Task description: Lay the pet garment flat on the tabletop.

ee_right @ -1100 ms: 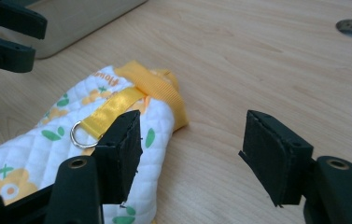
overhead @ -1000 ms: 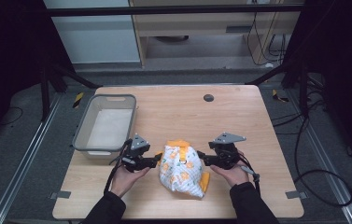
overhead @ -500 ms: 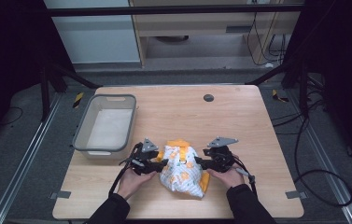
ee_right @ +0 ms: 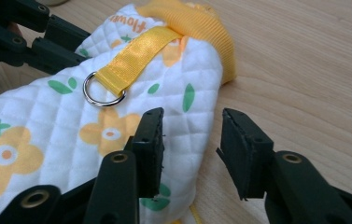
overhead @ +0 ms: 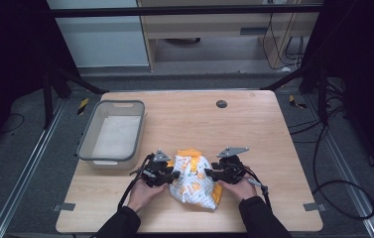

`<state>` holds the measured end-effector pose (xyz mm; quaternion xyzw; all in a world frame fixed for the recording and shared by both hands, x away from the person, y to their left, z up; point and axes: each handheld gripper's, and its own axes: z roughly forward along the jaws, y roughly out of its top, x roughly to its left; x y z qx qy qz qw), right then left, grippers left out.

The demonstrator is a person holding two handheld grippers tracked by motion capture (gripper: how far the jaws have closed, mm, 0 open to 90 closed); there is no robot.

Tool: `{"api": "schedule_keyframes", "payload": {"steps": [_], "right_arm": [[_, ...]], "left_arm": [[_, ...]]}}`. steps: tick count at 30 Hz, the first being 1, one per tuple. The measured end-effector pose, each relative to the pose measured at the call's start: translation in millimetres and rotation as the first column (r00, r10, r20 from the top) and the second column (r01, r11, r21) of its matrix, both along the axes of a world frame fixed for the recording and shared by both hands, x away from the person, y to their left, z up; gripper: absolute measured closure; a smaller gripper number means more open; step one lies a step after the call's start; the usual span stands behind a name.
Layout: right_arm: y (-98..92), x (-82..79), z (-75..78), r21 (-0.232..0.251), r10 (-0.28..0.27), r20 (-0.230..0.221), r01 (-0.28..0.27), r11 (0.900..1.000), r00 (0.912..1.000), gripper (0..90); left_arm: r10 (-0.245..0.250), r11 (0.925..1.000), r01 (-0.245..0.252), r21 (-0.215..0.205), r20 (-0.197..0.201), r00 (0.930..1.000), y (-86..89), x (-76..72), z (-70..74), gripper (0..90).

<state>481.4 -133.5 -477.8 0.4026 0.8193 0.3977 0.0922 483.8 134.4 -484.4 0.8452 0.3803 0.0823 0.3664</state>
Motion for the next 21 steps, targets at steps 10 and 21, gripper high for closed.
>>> {"api": "schedule_keyframes", "payload": {"steps": [10,21], "right_arm": [[2.7,-1.3,0.1,-0.007,0.030,-0.005,-0.031,1.000,0.9995,79.2],[-1.9,-5.2,8.1,0.021,0.045,0.004,-0.045,0.999,0.9990,88.5]], "left_arm": [[0.000,0.9997,-0.001,-0.023,-0.015,0.9999,2.7,-2.0,2.0,86.5],[-0.005,0.9984,0.006,-0.057,0.010,0.9999,6.9,-9.9,13.6,88.5]]}}
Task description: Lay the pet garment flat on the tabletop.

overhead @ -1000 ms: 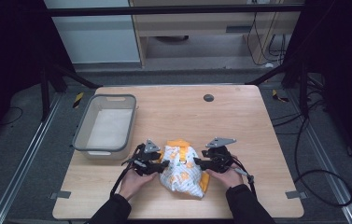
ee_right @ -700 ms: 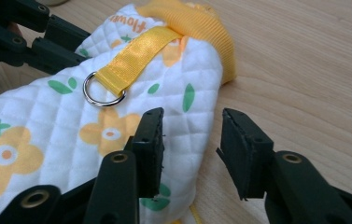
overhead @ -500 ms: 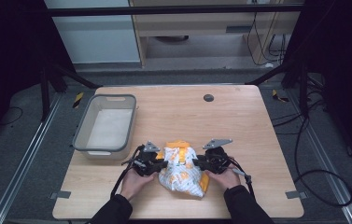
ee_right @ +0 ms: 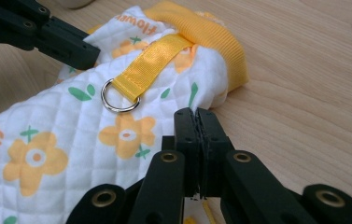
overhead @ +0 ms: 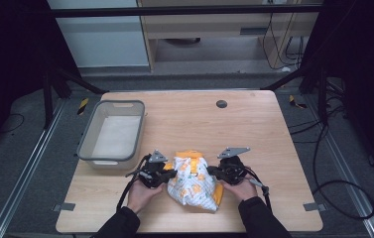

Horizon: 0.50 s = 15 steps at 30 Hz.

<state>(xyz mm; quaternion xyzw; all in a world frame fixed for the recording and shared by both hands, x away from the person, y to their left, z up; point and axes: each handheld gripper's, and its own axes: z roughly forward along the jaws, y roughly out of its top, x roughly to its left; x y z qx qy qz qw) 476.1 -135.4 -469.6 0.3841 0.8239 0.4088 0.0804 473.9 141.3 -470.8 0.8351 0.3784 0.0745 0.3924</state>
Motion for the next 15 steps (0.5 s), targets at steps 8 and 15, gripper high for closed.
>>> {"api": "schedule_keyframes", "payload": {"steps": [8,15], "right_arm": [[-9.0,-10.9,15.0,0.043,-0.013,0.051,0.011,0.999,0.9986,88.5],[-13.7,-27.9,32.3,0.085,0.010,0.109,-0.019,0.996,0.9940,88.6]], "left_arm": [[-0.011,0.9984,0.014,-0.055,0.064,0.9979,7.6,-15.7,22.8,88.7],[-0.021,0.9969,0.030,-0.073,0.118,0.9928,10.0,-30.8,40.6,88.8]]}}
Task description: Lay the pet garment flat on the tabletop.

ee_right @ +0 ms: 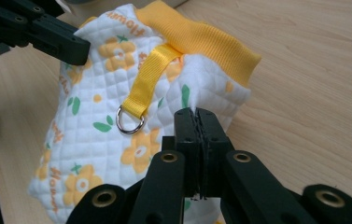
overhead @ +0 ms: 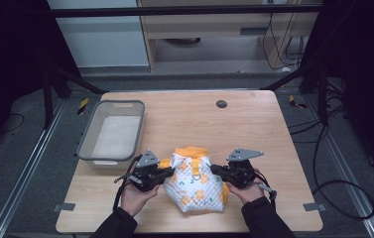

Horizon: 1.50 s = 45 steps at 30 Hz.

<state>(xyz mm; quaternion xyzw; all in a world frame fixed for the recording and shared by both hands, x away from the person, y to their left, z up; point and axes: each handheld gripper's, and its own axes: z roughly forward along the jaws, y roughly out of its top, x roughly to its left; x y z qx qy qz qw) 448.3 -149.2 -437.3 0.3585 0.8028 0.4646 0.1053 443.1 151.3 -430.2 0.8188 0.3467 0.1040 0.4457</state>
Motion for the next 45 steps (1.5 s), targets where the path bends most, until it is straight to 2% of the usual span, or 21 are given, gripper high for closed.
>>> {"api": "schedule_keyframes", "payload": {"steps": [7,11,12,13,15,19,21,22,23,25,26,27,28,29,30,31,33,36,37,39,45], "right_arm": [[1.7,-7.7,13.1,0.016,0.010,0.039,-0.010,1.000,0.9992,88.6],[-0.1,-13.0,27.9,0.051,0.012,0.071,-0.016,0.999,0.9974,88.5],[0.0,-14.9,36.4,0.063,0.013,0.090,-0.019,0.998,0.9959,88.5],[0.0,-14.9,36.4,0.063,0.013,0.090,-0.019,0.998,0.9959,88.5],[0.9,-15.1,45.0,0.072,0.008,0.109,-0.016,0.997,0.9940,88.4],[5.2,-5.8,60.1,0.082,-0.034,0.149,0.022,0.996,0.9882,87.9],[8.0,7.9,63.5,0.090,-0.083,0.168,0.068,0.994,0.9823,87.3],[11.1,21.3,61.6,0.089,-0.123,0.181,0.108,0.990,0.9758,87.2],[11.1,21.3,61.6,0.089,-0.123,0.181,0.108,0.990,0.9758,87.2],[15.9,36.7,54.3,0.056,-0.174,0.197,0.166,0.984,0.9649,86.6],[20.2,50.3,42.8,0.026,-0.218,0.217,0.218,0.976,0.9516,83.0],[20.2,50.3,42.8,0.026,-0.218,0.217,0.218,0.976,0.9516,83.0],[23.4,57.9,34.3,-0.002,-0.251,0.230,0.259,0.966,0.9402,78.5],[23.4,57.9,34.3,-0.002,-0.251,0.230,0.259,0.966,0.9402,78.5],[24.3,61.9,30.2,-0.019,-0.259,0.231,0.270,0.963,0.9379,75.8],[24.9,65.0,26.8,-0.037,-0.264,0.235,0.280,0.959,0.9354,72.9],[23.2,67.2,23.1,-0.052,-0.274,0.227,0.293,0.955,0.9343,69.2],[16.8,61.3,25.4,-0.042,-0.266,0.232,0.283,0.958,0.9355,64.3],[14.6,59.5,26.6,-0.041,-0.264,0.228,0.280,0.959,0.9373,61.7],[7.7,52.1,31.1,-0.046,-0.250,0.231,0.267,0.963,0.9402,57.2],[-8.6,28.1,40.6,-0.037,-0.216,0.234,0.230,0.972,0.9481,45.3]], "left_arm": [[0.003,1.0000,-0.003,-0.006,0.061,0.9981,-3.6,-10.8,17.6,88.8],[0.008,1.0000,-0.008,-0.001,0.114,0.9934,-7.0,-17.3,33.9,88.8],[0.008,1.0000,-0.008,0.003,0.142,0.9899,-9.4,-18.7,42.0,88.8],[0.008,1.0000,-0.008,0.003,0.142,0.9899,-9.4,-18.7,42.0,88.8],[0.009,0.9999,-0.010,0.007,0.157,0.9875,-12.7,-16.5,50.6,88.8],[0.038,0.9985,-0.046,0.030,0.209,0.9772,-20.6,-3.5,68.5,88.7],[0.075,0.9963,-0.082,0.025,0.218,0.9731,-24.1,11.8,73.2,88.5],[0.088,0.9948,-0.097,0.030,0.219,0.9718,-25.2,17.7,73.2,88.3],[0.108,0.9918,-0.120,0.043,0.222,0.9691,-26.9,25.8,72.0,88.3],[0.154,0.9833,-0.171,0.063,0.211,0.9652,-28.9,43.1,66.0,88.0],[0.204,0.9751,-0.216,0.049,0.188,0.9608,-28.6,58.2,57.7,86.9],[0.204,0.9751,-0.216,0.049,0.188,0.9608,-28.6,58.2,57.7,84.8],[0.248,0.9656,-0.259,0.027,0.204,0.9470,-28.2,68.6,49.5,77.9],[0.248,0.9656,-0.259,0.027,0.204,0.9470,-28.2,68.6,49.5,69.5],[0.273,0.9577,-0.286,0.028,0.223,0.9358,-27.7,72.6,46.2,69.5],[0.304,0.9469,-0.320,0.031,0.234,0.9234,-26.2,76.0,43.0,60.2],[0.309,0.9472,-0.320,0.018,0.220,0.9253,-18.8,76.9,40.2,48.9],[0.319,0.9441,-0.330,0.009,0.228,0.9199,-8.6,71.8,39.7,43.1],[0.314,0.9461,-0.324,0.005,0.227,0.9217,-2.6,68.3,40.1,40.8],[0.315,0.9459,-0.324,0.000,0.233,0.9199,5.1,61.8,40.4,38.8],[0.255,0.9607,-0.273,0.052,0.224,0.9407,25.0,33.2,34.8,35.1]]}}
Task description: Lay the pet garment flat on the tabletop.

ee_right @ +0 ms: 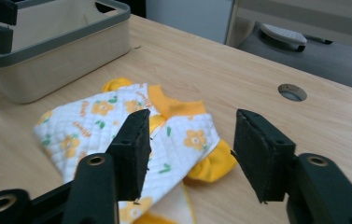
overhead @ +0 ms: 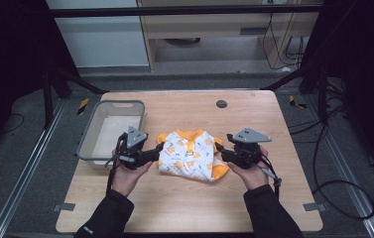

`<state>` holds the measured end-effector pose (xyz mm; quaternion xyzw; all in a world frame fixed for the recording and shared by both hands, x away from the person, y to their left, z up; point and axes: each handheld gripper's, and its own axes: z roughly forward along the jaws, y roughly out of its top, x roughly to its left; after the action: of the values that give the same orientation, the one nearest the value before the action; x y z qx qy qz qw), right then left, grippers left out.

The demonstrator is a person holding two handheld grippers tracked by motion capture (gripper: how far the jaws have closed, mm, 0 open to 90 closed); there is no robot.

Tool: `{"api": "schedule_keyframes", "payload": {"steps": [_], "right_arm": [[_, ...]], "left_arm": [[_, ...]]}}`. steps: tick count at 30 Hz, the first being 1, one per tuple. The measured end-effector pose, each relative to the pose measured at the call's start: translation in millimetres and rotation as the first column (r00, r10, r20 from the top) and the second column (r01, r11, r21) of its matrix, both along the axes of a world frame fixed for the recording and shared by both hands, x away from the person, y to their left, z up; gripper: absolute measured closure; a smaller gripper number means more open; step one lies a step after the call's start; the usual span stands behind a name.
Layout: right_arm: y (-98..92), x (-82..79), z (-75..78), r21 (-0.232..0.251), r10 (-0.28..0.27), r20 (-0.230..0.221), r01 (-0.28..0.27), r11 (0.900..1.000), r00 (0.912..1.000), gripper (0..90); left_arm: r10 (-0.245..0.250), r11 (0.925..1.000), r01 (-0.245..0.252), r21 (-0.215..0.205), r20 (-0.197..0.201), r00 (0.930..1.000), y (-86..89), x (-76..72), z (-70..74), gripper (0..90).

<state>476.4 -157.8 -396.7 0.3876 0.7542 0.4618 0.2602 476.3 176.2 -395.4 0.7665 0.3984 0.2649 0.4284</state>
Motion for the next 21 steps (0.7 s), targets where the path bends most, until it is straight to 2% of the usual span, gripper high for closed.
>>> {"api": "schedule_keyframes", "payload": {"steps": [3,5,8,13,15,16,19,21], "right_arm": [[-5.3,-12.6,-0.1,-0.005,0.024,-0.011,-0.024,1.000,0.9996,41.5],[-9.4,-23.5,-3.7,-0.002,0.048,-0.025,-0.048,0.999,0.9985,38.5],[-11.2,-29.6,-8.8,-0.004,0.062,-0.037,-0.062,0.998,0.9974,37.7],[-12.1,-38.8,-25.8,-0.017,0.087,-0.066,-0.089,0.996,0.9940,37.2],[-12.0,-41.8,-39.5,-0.009,0.101,-0.088,-0.102,0.995,0.9910,38.2],[-12.0,-41.8,-39.5,-0.009,0.101,-0.088,-0.102,0.995,0.9910,38.2],[-9.5,-43.6,-54.9,-0.023,0.123,-0.125,-0.127,0.992,0.9845,40.1],[-8.5,-43.8,-58.0,-0.026,0.132,-0.134,-0.137,0.990,0.9822,40.3]], "left_arm": [[-0.026,0.9993,0.027,0.026,-0.020,0.9995,5.3,-14.2,-10.6,34.9],[-0.035,0.9988,0.037,0.034,-0.033,0.9988,8.6,-21.3,-18.1,34.9],[-0.037,0.9987,0.039,0.034,-0.056,0.9977,15.0,-28.4,-30.7,35.0],[-0.026,0.9987,0.030,0.041,-0.105,0.9942,21.2,-28.5,-50.5,35.6],[-0.022,0.9988,0.028,0.040,-0.135,0.9906,22.6,-25.6,-59.0,36.2],[-0.021,0.9983,0.028,0.050,-0.146,0.9891,22.8,-24.3,-62.1,36.2],[-0.020,0.9979,0.030,0.058,-0.164,0.9863,22.4,-20.8,-69.3,35.9],[-0.017,0.9965,0.031,0.078,-0.178,0.9839,20.5,-18.3,-72.1,35.8]]}}
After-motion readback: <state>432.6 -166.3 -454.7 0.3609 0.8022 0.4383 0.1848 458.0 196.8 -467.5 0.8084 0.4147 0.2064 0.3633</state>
